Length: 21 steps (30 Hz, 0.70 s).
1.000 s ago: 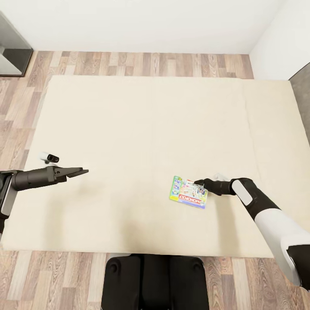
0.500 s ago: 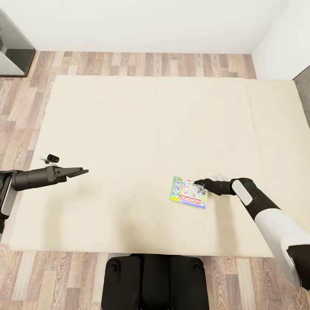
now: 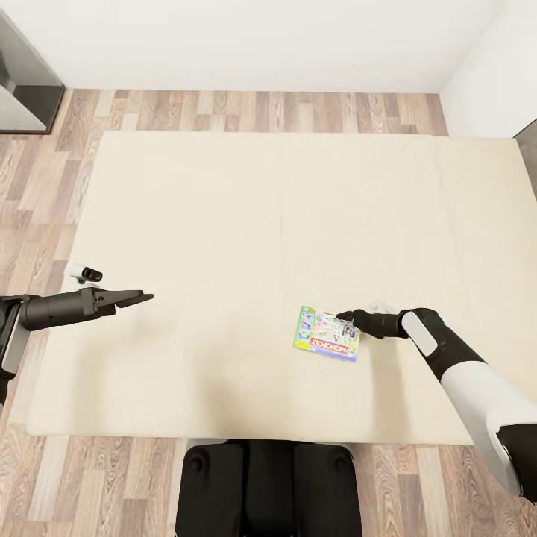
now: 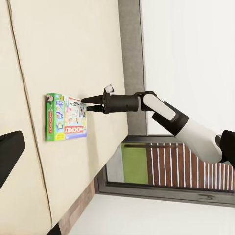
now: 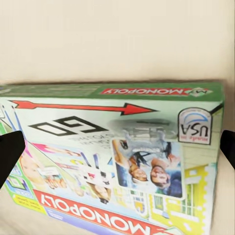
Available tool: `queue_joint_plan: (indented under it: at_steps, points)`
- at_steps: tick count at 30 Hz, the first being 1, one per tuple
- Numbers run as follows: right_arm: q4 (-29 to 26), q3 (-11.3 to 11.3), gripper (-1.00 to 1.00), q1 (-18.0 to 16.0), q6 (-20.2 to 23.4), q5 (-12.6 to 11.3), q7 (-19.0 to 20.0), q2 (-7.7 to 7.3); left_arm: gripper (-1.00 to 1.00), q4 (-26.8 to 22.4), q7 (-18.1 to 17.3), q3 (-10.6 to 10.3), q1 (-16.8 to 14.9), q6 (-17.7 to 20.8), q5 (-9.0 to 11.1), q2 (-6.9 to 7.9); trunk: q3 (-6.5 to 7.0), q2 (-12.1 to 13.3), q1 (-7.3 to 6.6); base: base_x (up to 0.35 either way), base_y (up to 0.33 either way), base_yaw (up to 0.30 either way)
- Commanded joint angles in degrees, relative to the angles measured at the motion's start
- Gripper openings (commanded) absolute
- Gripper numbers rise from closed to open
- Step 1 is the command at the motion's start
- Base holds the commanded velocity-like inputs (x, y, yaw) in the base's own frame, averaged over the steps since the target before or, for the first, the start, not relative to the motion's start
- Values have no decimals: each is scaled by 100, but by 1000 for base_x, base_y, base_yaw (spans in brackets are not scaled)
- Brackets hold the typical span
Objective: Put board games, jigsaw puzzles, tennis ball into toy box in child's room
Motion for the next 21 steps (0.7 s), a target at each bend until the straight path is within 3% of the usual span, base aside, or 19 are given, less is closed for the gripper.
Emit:
queue_joint_plan:
  at_steps: [1,21]
  points:
    - [-2,24,100,-3,9,23,29,-6,100,0,-23,0,-2,61,-3,2,-6,-9,3,0,22,0]
    - [0,22,100,-3,14,23,29,-6,100,0,-23,-2,-2,61,-3,2,-6,-9,3,19,53,0]
